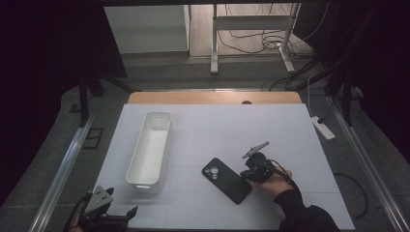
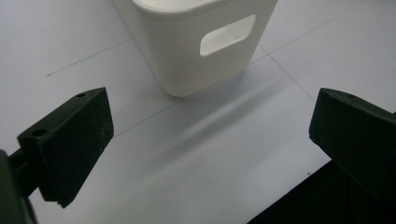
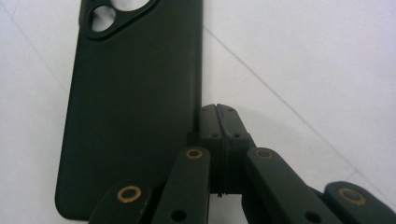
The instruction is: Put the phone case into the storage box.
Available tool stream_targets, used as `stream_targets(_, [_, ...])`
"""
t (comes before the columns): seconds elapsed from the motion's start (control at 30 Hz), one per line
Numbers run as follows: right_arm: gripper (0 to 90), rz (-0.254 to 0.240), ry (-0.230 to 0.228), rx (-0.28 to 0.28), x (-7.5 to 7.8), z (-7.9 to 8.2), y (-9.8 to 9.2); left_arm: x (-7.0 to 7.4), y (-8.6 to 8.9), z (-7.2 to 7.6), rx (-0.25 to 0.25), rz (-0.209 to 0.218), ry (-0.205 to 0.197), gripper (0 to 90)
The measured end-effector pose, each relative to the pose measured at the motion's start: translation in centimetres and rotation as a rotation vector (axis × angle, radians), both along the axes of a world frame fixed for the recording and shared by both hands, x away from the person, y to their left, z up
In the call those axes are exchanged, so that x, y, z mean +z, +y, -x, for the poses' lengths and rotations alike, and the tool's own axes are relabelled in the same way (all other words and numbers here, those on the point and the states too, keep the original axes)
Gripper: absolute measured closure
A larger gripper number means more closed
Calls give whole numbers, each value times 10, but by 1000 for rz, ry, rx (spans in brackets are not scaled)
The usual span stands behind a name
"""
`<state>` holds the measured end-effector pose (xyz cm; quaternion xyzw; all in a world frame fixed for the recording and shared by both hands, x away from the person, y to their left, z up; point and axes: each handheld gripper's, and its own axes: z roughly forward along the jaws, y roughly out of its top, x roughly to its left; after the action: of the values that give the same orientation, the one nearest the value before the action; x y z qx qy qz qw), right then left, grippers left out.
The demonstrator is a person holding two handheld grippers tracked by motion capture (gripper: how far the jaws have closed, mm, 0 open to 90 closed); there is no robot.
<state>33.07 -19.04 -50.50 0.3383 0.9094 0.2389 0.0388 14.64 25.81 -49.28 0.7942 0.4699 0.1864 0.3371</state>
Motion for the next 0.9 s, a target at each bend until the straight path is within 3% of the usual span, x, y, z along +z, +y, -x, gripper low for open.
stream_targets(0.33, [900,17,-20,13,0,10,4,0,0,0,-1,-5,1,7])
stream_targets(0.53, [866,-22,-48,-1,8,10,1,0,0,0,-1,-5,2,6])
stream_targets(0.67, [796,-27,-65,0,13,12,0,0,-1,0,-1,-5,1,6])
stream_targets(0.9, [562,-33,-107,13,25,19,5,0,-1,0,-1,-6,3,7])
